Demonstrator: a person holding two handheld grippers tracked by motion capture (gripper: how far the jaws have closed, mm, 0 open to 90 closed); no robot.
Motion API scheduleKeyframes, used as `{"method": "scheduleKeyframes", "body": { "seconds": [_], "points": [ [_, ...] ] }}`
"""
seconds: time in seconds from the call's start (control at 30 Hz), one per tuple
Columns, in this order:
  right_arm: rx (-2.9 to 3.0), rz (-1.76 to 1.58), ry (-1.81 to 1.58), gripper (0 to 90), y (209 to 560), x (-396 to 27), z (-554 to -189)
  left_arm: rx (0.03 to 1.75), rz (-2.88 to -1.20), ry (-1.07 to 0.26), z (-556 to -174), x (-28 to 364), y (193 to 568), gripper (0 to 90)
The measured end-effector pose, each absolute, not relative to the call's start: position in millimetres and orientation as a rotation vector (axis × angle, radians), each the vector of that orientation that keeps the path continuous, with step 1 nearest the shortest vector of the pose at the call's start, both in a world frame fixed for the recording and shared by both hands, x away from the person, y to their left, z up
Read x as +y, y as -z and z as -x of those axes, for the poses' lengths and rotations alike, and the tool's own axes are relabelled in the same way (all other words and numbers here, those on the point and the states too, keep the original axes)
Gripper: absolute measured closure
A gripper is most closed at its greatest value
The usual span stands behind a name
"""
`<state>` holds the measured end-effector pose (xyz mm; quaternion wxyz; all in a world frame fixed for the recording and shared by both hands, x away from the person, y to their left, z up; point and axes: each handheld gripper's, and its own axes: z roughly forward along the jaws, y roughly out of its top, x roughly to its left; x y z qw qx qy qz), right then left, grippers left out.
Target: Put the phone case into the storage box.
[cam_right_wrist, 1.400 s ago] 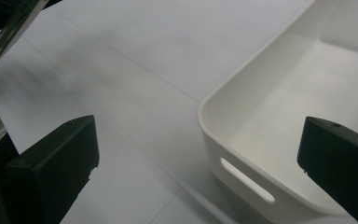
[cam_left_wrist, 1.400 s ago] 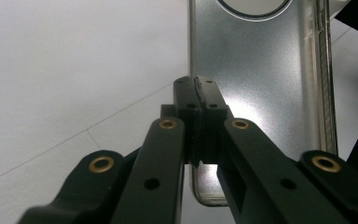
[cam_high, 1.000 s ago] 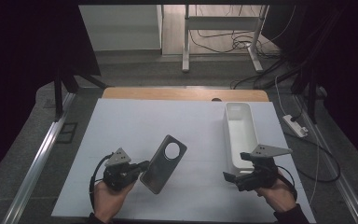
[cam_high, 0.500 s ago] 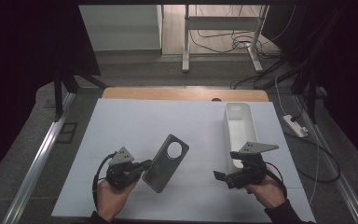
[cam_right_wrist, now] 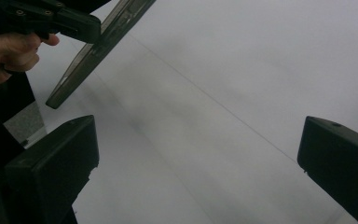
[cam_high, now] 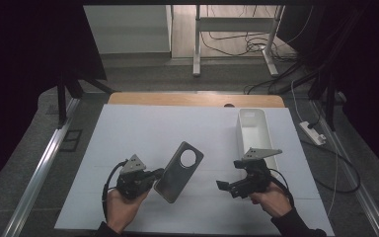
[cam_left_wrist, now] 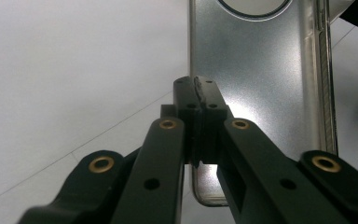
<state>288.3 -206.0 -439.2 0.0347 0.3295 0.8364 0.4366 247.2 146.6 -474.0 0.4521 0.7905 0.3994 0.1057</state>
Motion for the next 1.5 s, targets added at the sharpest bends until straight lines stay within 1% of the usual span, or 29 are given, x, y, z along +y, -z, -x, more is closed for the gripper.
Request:
{"method": "scheduleKeyframes", "body": {
  "seconds": [0.5,0.93,1.5],
  "points": [
    [2.613,-1.030,-1.394,0.0,442.9,-174.5,-296.9,0.984,-1.948,-0.266,-252.2,137.2,474.0,89.7],
    [2.645,-1.037,-1.418,0.0,447.4,-157.1,-300.5,0.976,-1.949,-0.269,-253.6,130.8,473.8,89.7],
    [2.691,-1.179,-1.459,0.8,453.6,-132.9,-312.9,0.963,-1.948,-0.267,-252.4,122.0,472.7,89.7]
  ]
}}
